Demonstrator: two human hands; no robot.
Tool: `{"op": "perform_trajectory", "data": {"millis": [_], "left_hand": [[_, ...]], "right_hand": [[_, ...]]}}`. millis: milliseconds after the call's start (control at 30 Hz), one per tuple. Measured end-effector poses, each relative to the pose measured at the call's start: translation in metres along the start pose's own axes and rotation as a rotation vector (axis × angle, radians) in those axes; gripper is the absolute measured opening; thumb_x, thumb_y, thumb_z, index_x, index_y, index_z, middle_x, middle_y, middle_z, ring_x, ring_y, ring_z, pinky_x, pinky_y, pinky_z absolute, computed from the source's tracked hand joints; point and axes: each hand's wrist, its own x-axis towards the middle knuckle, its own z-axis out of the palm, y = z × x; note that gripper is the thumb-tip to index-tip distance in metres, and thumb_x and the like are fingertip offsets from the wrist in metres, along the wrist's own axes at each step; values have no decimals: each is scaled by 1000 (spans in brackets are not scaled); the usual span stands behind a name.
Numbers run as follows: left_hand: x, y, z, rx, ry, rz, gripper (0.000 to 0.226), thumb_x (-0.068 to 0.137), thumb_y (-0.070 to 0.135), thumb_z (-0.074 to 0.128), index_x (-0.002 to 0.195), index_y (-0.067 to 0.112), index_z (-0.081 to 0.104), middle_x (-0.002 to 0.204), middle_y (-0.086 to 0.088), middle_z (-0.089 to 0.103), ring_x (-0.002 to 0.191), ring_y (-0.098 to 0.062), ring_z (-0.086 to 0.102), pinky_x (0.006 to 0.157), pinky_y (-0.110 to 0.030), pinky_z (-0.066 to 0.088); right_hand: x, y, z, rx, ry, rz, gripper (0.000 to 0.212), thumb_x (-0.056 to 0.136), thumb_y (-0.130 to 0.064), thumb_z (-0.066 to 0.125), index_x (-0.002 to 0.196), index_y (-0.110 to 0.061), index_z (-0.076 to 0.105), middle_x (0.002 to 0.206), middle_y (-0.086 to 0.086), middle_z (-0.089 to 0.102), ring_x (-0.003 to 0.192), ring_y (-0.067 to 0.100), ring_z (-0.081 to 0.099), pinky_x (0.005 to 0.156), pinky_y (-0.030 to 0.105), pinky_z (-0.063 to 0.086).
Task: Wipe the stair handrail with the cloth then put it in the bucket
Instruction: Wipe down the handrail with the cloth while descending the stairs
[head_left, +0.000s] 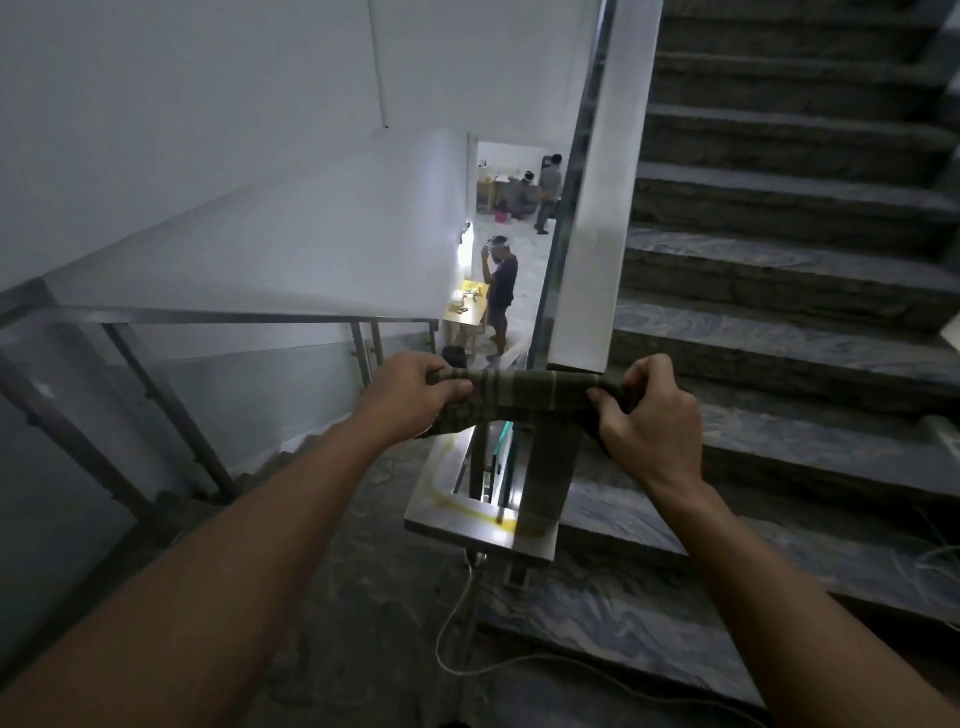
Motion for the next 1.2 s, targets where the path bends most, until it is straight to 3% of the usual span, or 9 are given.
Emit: {"op": "perform_trajectory", "data": {"millis": [67,233,333,433,567,667,800,1000,1200], "left_hand": [[8,-4,4,20,29,36,30,86,27,65,59,27,52,64,3,52,63,-13,52,57,-27,42],[36,-22,19,13,55,143,21,88,27,63,68,27,57,69,3,57,72,-17,56,65,-26,45],[57,-32,31,-6,67,223,13,88,24,63,75,21,63,70,2,58,72,-14,55,65,-25,44],[77,-47,49,20,-23,296,10,86,24,65,77,19,65,69,6,57,69,-9,53,62,-22,39],[95,-68,75,-16,-135,385,13,84,21,67,83,9,72,72,-1,64,69,-10,57,62,-18,40],[100,-79,82,-20,-184,442,10,84,19,69,86,10,72,70,5,60,70,-4,55,61,-17,39],[100,-99,88,52,-313,484,5,82,18,70,79,13,69,71,6,57,70,-3,52,62,-19,37],[97,-119,101,316,-499,452,6,81,29,70,78,27,66,83,0,62,82,-16,62,76,-33,54],[84,-129,112,530,-504,561,19,82,33,66,98,24,70,96,-2,63,92,-20,60,83,-37,52]], "right_hand": [[-2,2,4,-11,29,-29,28,81,-24,71,90,-18,45,68,-10,46,58,6,49,50,24,43],[-2,10,9,38,80,-45,26,78,-24,73,87,-17,50,71,0,54,61,16,55,54,34,51],[-2,21,11,53,74,-63,25,76,-23,75,86,-14,53,74,1,56,63,14,55,55,26,50],[-13,40,21,34,27,-54,24,74,-24,73,86,-14,55,78,-1,57,68,11,56,59,24,49],[-24,59,37,20,49,-66,26,72,-30,69,85,-12,55,77,2,58,68,17,59,60,32,54],[-27,66,41,-35,17,-52,26,72,-33,67,86,-15,54,78,2,59,70,18,60,61,37,55],[-42,78,54,-128,-68,62,23,73,-30,71,83,-23,52,82,-1,58,75,16,59,66,41,56],[-70,86,86,-227,-122,327,34,74,-27,77,73,-33,44,74,-8,57,66,8,56,52,19,38],[-95,99,113,-341,-94,428,36,73,-34,77,81,-26,43,72,-4,55,69,19,54,54,30,34]]}}
